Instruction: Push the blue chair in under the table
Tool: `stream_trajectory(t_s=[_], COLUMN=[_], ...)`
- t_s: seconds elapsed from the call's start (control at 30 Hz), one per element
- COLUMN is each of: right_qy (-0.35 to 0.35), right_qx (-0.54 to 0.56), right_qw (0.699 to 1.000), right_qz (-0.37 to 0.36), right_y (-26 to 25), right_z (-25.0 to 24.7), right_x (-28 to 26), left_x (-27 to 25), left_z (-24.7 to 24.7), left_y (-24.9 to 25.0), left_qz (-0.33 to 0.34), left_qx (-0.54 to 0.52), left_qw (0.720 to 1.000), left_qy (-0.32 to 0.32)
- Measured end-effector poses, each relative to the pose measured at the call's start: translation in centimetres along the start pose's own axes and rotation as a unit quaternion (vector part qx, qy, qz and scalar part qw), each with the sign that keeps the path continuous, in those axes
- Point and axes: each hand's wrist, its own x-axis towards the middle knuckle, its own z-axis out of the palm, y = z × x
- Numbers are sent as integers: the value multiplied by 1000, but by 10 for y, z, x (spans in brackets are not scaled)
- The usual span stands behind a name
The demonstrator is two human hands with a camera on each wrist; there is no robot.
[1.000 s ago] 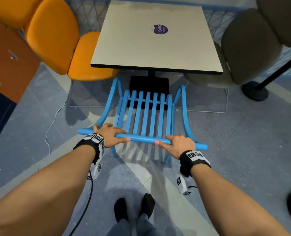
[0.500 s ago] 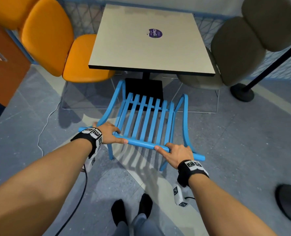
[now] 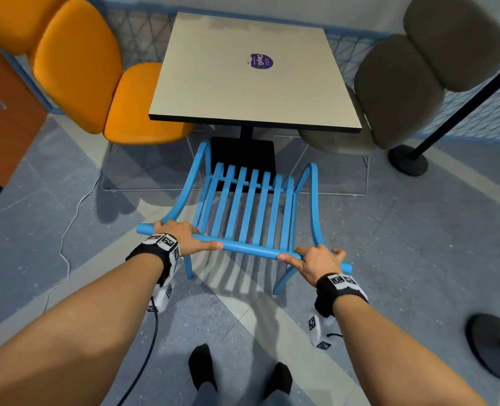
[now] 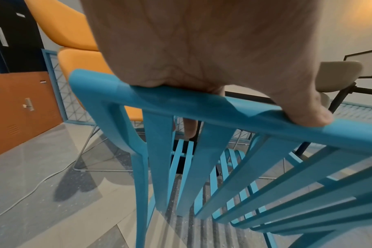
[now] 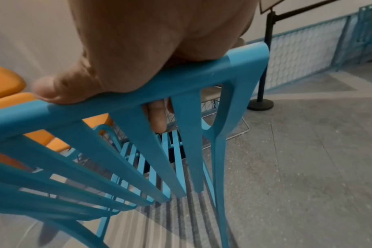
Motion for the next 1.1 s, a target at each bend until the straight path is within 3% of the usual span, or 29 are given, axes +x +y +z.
stream_trajectory(t_s=[0.33, 0.5, 0.6, 0.83, 1.0, 1.1], right_qy=[-21, -12, 34, 82, 43, 32], right_qx=[-85, -99, -73, -42, 6, 29], right_qw=[993, 993, 996, 995, 997, 996], right_qz=[-79, -61, -22, -38, -62, -83], right_y=[59, 93, 90, 96, 100, 100], right_z=[-11, -15, -7, 0, -14, -21], right_x=[2, -5, -17, -9, 23, 28], left_x=[-23, -37, -39, -34, -12, -10], left_z=[27, 41, 45, 62, 52, 45], left_y=[52, 86, 83, 82, 82, 74], left_qz=[-38, -39, -31, -76, -69, -48], left_qx=[-16, -29, -46, -72, -95, -116], left_qw=[999, 999, 997, 988, 987, 980], left_qy=[-5, -2, 47, 112, 111, 151])
